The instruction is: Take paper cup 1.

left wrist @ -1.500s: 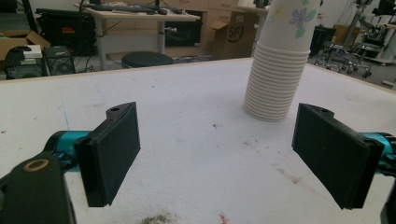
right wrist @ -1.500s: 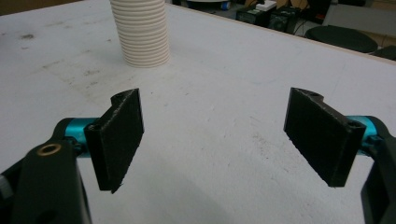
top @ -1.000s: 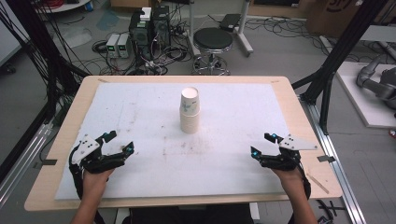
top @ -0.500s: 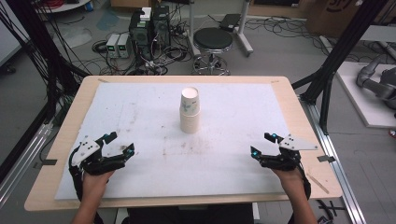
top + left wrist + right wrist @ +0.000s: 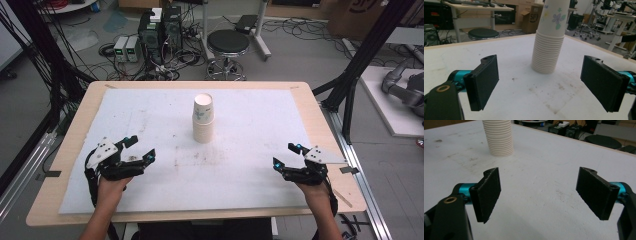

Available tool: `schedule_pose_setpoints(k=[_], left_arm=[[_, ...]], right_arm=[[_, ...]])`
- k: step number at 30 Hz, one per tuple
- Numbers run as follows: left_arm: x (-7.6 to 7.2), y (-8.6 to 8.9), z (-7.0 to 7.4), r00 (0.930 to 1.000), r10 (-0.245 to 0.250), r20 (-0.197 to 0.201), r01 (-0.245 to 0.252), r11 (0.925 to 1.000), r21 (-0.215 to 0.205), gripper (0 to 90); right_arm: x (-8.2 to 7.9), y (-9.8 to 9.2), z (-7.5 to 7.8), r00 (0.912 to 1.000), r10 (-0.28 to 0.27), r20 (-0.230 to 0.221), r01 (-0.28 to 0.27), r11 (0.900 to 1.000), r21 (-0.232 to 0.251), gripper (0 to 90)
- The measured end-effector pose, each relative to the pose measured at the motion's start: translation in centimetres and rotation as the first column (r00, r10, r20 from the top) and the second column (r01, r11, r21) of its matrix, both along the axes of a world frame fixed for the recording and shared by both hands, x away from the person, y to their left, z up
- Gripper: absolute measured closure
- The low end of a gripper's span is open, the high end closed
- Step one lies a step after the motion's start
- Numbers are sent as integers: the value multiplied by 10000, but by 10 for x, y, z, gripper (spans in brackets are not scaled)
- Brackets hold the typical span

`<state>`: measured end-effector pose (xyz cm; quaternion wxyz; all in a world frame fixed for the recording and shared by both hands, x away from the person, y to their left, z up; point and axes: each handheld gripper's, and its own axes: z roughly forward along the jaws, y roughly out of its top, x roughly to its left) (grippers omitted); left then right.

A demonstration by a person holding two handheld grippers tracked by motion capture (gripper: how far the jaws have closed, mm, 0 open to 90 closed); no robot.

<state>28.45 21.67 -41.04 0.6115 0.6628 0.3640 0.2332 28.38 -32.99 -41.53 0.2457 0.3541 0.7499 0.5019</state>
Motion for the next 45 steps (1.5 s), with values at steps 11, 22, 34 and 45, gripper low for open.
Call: schedule_pose_setpoints(k=[11, 22, 34, 45], left_arm=[[36, -39, 32, 9964, -843, 100, 838, 9957, 394, 149], [74, -77, 57, 9932, -1122, -300, 1145, 9890, 931, 147], [104, -113, 76, 9874, -1474, -578, 1542, 9782, 1388, 147], [127, -135, 72, 9881, -1186, -979, 1355, 9724, 1899, 147]], right_arm=[[1, 3, -1, 9999, 55, -103, -55, 10000, -5, 206], [2, 3, -1, 9999, 116, -120, -116, 9999, -1, 206], [2, 3, 0, 9998, 170, -137, -169, 9998, 59, 206], [3, 1, 1, 9998, 185, -53, -185, 9998, 109, 206]])
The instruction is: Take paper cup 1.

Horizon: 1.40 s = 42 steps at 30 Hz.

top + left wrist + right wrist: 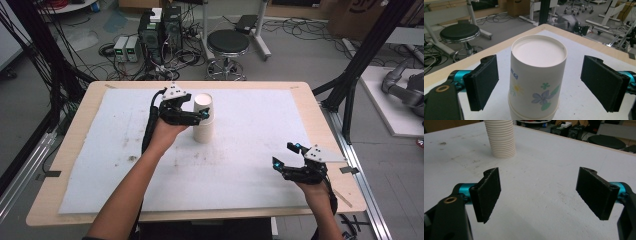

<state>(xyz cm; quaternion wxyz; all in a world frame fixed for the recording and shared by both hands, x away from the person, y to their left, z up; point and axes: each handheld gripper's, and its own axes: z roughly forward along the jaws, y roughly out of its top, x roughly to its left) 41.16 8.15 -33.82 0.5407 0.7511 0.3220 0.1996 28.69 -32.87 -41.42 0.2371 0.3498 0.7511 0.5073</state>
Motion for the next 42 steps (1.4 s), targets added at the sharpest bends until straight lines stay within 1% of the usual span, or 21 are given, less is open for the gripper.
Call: schedule_pose_setpoints(k=[3, 6, 8, 11, 15, 16, 19, 21, 22, 23, 29, 36, 39, 42], left_arm=[[5, -5, -2, 10000, 45, -39, -44, 9999, 94, 148], [9, -9, -5, 10000, 46, -38, -45, 10000, 41, 150], [11, -11, -7, 10000, 11, 11, -11, 10000, 78, 155], [14, -12, -10, 10000, 55, -58, -54, 9999, 133, 161], [16, -11, -12, 10000, 6, -45, -6, 10000, -67, 194], [17, -11, -12, 10000, -96, 22, 96, 9999, -83, 217], [17, -11, -12, 9998, -184, 26, 184, 9998, -105, 235], [18, -11, -13, 9997, -227, 64, 228, 9996, -145, 276], [18, -11, -13, 9996, -274, 103, 275, 9995, -166, 276], [17, -11, -13, 9994, -339, 115, 341, 9992, -201, 313], [18, -10, -12, 9992, -364, 156, 368, 9990, -242, 319], [16, -9, -5, 9988, -403, 292, 410, 9989, -237, 320], [16, -9, 2, 9986, -349, 395, 362, 9988, -332, 321], [16, -8, 13, 9979, -360, 530, 382, 9985, -399, 324]], right_arm=[[0, 0, 0, 10000, 17, -16, -17, 10000, 15, 206], [0, 0, 0, 10000, 28, -69, -28, 10000, 49, 206], [0, 0, -1, 10000, 46, -81, -45, 10000, 46, 206], [1, -1, -1, 9999, 51, -111, -51, 10000, 38, 206], [1, -1, -1, 9999, 45, -124, -45, 10000, 43, 206], [1, -1, -1, 9999, 46, -149, -45, 10000, 80, 206], [1, -1, -1, 9999, 54, -152, -53, 10000, 63, 206], [1, -1, -1, 9998, 71, -166, -70, 10000, 56, 206], [1, -1, -1, 9998, 71, -166, -70, 10000, 56, 206], [1, -1, -1, 9998, 66, -172, -65, 10000, 51, 206], [1, -1, -2, 9998, 62, -181, -61, 10000, 28, 206], [2, -1, -3, 9998, 67, -212, -66, 10000, 46, 206], [2, -1, -3, 9998, 83, -205, -82, 9999, 62, 207], [2, -1, -2, 9997, 84, -214, -82, 9999, 91, 206]])
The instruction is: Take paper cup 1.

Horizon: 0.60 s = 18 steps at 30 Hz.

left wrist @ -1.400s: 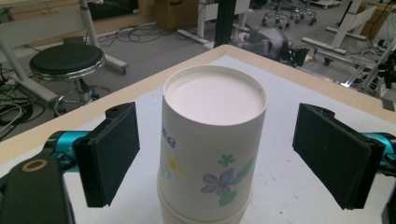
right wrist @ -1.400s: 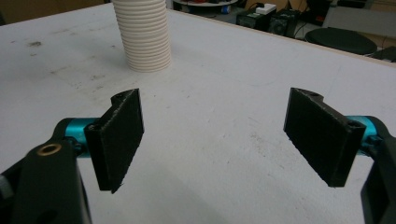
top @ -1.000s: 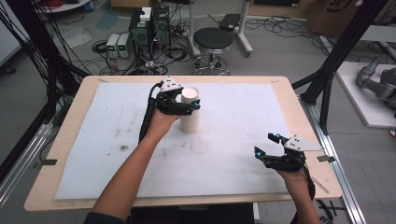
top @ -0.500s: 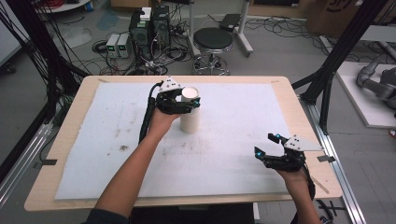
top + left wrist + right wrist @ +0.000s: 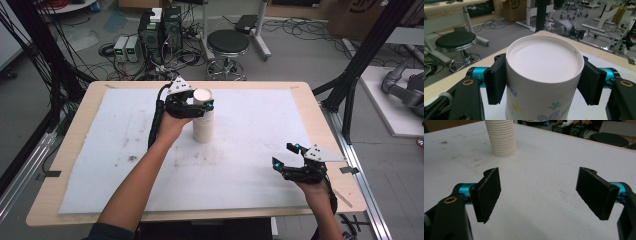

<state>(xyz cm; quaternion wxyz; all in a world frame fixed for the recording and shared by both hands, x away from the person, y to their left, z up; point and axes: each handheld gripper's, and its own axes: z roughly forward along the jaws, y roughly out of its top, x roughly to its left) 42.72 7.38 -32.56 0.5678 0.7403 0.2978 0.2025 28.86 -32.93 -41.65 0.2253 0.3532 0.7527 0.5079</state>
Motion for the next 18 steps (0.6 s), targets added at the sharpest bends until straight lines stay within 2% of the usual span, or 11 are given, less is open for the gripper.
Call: schedule_pose_setpoints(k=[11, 18], left_arm=[[-11, 10, 41, 9973, 118, 731, -66, 9975, -706, 338], [-24, 28, 59, 9925, 231, 1199, -47, 9885, -1514, 339]], right_arm=[[-1, 0, 0, 10000, 6, 4, -6, 10000, 55, 207], [-1, 0, 0, 10000, 34, -34, -34, 10000, 18, 207]])
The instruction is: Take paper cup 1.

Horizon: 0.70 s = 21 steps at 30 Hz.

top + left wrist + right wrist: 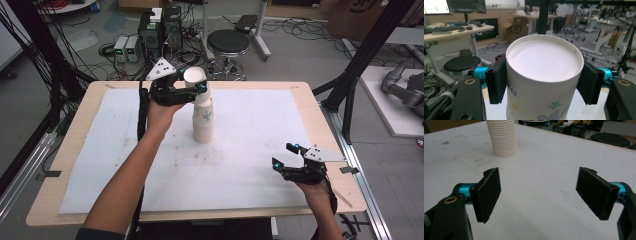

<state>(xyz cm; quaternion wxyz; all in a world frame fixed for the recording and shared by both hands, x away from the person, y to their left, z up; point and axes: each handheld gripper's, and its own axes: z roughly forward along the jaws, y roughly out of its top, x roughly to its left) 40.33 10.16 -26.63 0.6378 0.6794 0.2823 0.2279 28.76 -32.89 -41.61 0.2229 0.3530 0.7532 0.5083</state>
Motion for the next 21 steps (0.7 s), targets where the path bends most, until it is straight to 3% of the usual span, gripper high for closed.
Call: schedule_pose_setpoints(k=[5, 9, 21], left_arm=[[-11, 16, 9, 9998, -131, 129, 135, 9993, -360, 339], [-24, 31, 7, 9994, -272, 198, 283, 9980, -568, 339], [-77, 73, -36, 9985, -352, 411, 369, 9985, -416, 340]], right_arm=[[0, 1, 0, 10000, 14, -29, -14, 10000, 6, 206], [1, 1, 0, 10000, 41, 25, -41, 10000, -30, 207], [1, 6, -2, 9999, 126, -57, -127, 9999, -108, 206]])
